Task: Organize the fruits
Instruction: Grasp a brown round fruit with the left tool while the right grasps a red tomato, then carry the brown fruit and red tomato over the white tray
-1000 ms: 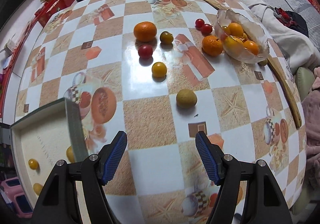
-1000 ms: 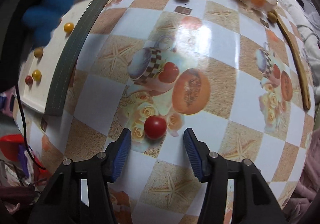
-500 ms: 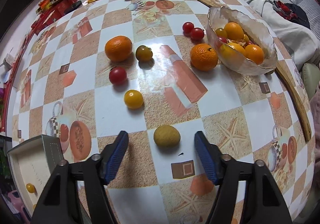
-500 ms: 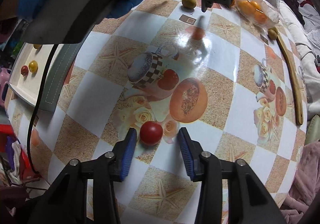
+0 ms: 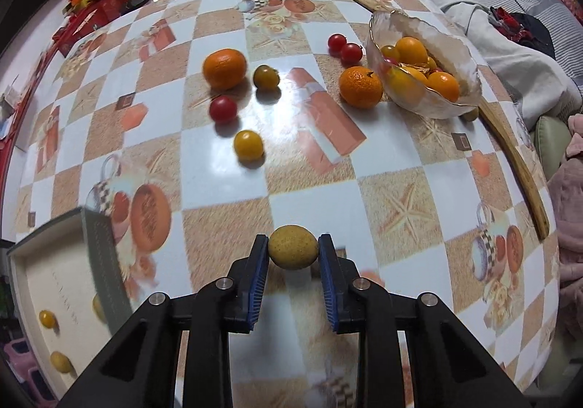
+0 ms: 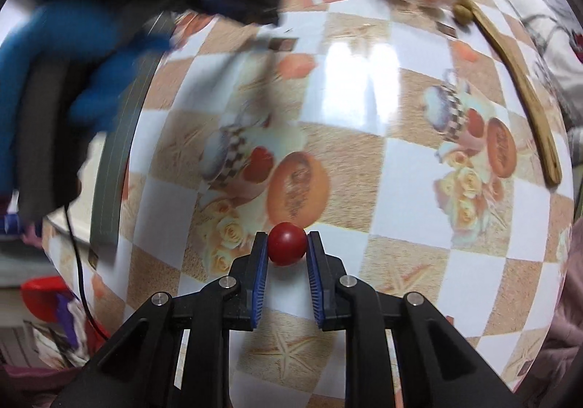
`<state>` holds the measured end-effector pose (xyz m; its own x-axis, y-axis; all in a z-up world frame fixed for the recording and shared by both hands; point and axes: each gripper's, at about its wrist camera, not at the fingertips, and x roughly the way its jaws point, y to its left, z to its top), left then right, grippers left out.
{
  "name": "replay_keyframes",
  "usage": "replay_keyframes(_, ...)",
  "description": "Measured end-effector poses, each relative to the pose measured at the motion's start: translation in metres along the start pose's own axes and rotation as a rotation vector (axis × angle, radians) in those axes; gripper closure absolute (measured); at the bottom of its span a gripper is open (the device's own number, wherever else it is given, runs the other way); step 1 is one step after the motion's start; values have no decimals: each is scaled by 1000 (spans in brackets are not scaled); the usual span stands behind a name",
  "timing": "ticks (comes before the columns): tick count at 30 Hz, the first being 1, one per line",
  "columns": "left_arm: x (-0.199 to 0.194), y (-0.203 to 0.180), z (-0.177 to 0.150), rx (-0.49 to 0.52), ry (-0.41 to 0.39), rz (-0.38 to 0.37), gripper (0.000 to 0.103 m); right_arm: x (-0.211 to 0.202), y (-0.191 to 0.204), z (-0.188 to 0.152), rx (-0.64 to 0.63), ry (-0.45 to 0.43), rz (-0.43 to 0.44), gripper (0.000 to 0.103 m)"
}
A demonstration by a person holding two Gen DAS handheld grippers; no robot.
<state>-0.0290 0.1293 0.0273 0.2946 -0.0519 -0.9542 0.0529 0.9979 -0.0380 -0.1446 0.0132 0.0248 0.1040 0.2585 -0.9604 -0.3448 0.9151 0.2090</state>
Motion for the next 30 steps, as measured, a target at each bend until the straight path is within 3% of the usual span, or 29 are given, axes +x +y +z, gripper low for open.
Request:
replay_keyframes(7,-48,11,-33,-32,-16,-12,74,-23,-30,15,75,-19,23,80)
replay_keyframes(13,-83,19,-62,-78,-6,8,74,-47,-35,18,33,-28,21,80)
replay_keyframes(30,-184,70,-150,-361,-54,146,74,-97,13,50,-196,-67,97,80)
